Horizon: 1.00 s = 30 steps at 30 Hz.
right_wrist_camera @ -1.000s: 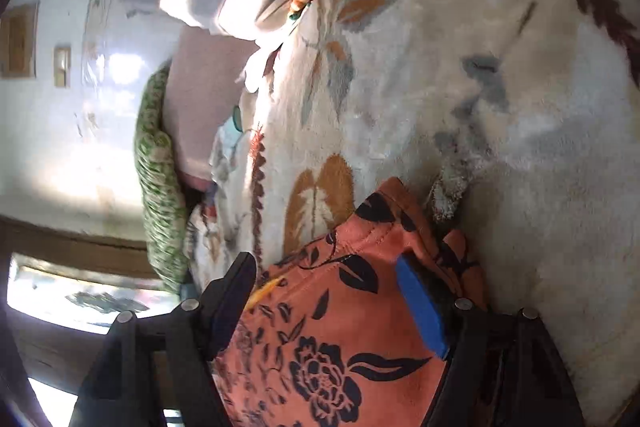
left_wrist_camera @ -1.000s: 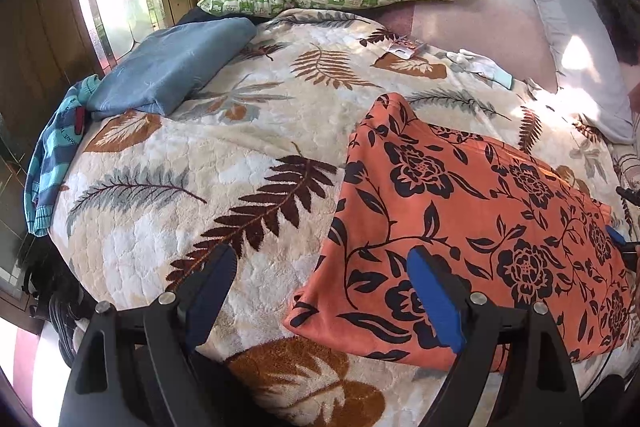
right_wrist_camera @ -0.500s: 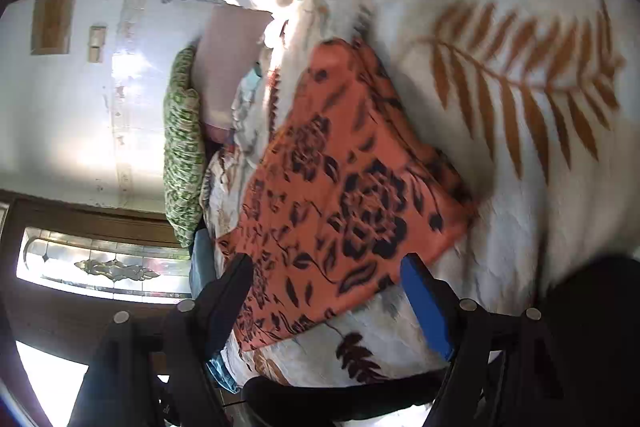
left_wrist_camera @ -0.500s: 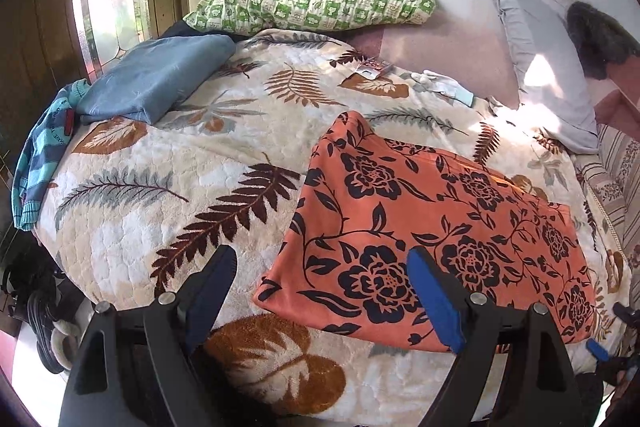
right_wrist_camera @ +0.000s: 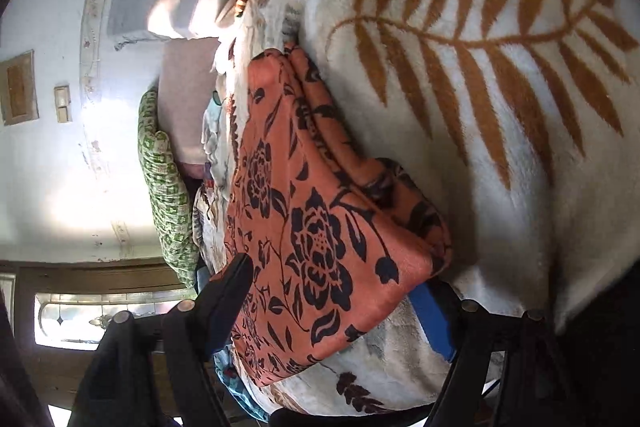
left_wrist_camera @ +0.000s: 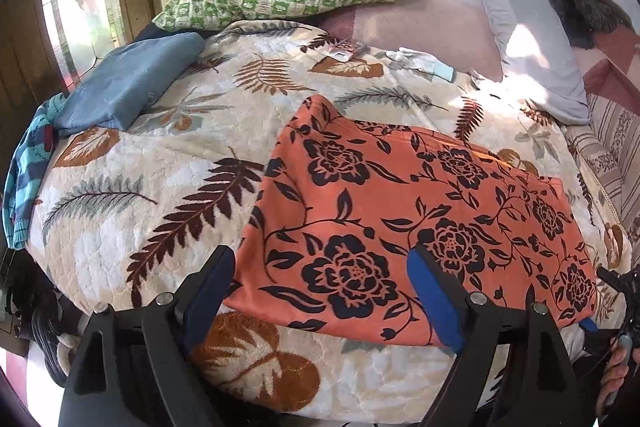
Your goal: Fold small clothes
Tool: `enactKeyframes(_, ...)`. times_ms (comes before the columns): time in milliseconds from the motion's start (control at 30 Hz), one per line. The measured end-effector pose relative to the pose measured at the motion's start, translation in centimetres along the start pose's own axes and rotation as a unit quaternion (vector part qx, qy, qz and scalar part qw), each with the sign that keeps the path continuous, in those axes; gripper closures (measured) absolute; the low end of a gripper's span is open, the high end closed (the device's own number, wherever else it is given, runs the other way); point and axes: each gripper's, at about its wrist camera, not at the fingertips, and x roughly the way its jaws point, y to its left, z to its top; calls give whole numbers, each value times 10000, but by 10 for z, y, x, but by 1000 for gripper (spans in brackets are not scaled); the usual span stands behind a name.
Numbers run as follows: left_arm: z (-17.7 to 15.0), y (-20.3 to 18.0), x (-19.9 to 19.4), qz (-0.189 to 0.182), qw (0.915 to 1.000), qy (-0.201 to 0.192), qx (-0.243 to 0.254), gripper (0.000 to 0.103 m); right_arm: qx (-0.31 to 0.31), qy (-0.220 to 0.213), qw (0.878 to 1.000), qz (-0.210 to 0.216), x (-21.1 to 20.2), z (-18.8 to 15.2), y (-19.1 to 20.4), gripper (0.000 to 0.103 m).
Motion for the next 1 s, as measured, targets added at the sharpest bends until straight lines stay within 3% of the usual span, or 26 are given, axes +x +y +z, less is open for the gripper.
enactKeyframes(133,9,-29,17,-91,9997,-13,223,15,-513,-63,9984,-231,3,-1,15,30)
enactKeyframes(267,10,-58,46,-179,9988,140,427,15,-282,-43,9993,-239,9,1,5,29)
enactKeyframes(333,3,-72,73,-62,9969,428,652,15,-271,-65,9993,-243,11,3,4,29)
enactKeyframes(400,-13,-89,106,284,9892,816,1184,12,-197,-65,9995,-239,14,6,3,29)
enactKeyframes(433,-17,-94,105,404,9886,494,1363,11,-236,-61,9994,-264,16,8,5,29)
enactKeyframes(467,-17,-96,102,463,9873,425,1456,11,-366,-49,9987,-341,18,10,11,38)
enactKeyframes(500,-14,-96,101,430,9874,518,1432,13,-544,-46,9973,-481,20,10,17,69)
enactKeyframes(533,-10,-93,99,311,9887,605,1332,14,-709,14,9954,-642,22,10,23,79)
enactKeyframes(600,-3,-83,94,74,9906,695,1173,18,-971,15,9911,-910,25,8,37,86)
enactKeyframes(767,4,-29,59,-207,9981,388,437,18,-2473,-376,9609,-1183,21,-19,130,87)
enactKeyframes(867,7,20,27,-245,9996,34,-123,18,-3298,-350,9384,-970,37,-52,198,87)
enactKeyframes(1000,8,93,-11,-36,9958,-363,-838,18,-4203,13,9057,-557,81,-120,268,87)
